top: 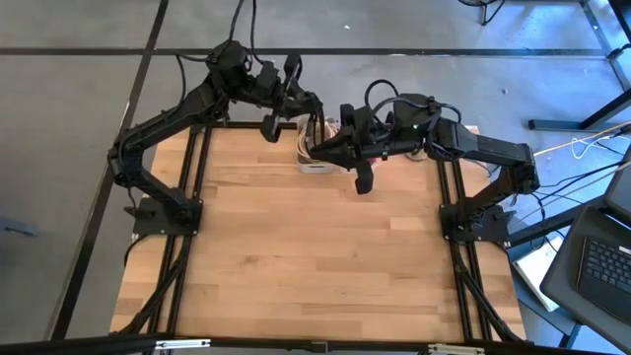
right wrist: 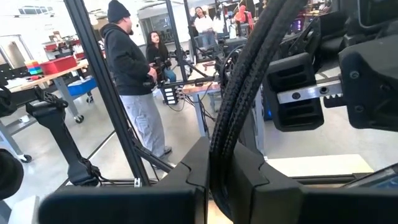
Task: Pick & Place USB Port
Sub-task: Put the black hdmi cable into the white bin
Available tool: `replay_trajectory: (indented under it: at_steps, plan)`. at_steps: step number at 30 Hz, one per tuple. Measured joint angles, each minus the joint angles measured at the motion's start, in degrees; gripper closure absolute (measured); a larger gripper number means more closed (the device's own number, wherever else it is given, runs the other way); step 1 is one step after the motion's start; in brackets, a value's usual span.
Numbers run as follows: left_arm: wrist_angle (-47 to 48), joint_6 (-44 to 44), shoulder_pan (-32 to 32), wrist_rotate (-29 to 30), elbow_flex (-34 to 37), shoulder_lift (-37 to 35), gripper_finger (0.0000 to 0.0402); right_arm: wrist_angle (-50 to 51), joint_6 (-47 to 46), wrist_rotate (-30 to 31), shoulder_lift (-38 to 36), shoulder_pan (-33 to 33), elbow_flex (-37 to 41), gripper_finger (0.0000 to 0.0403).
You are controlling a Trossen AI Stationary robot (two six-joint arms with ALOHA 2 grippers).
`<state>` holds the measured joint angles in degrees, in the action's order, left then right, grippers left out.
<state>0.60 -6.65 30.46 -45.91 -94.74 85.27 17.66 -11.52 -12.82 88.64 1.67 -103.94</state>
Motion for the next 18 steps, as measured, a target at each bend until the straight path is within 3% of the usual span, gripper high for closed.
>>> replay_trajectory:
  at_steps: [7, 18]
  plan:
    - [-0.06, -0.01, 0.20, -0.26, -0.04, 0.00, 0.0385, -0.02, 0.25, 0.40, 0.00, 0.00, 0.00, 0.0368]
    - [1.38, -0.14, 0.44, -0.20, -0.04, 0.00, 0.0386, 4.51, 5.78, 6.35, -1.45, -0.02, 0.00, 0.0168]
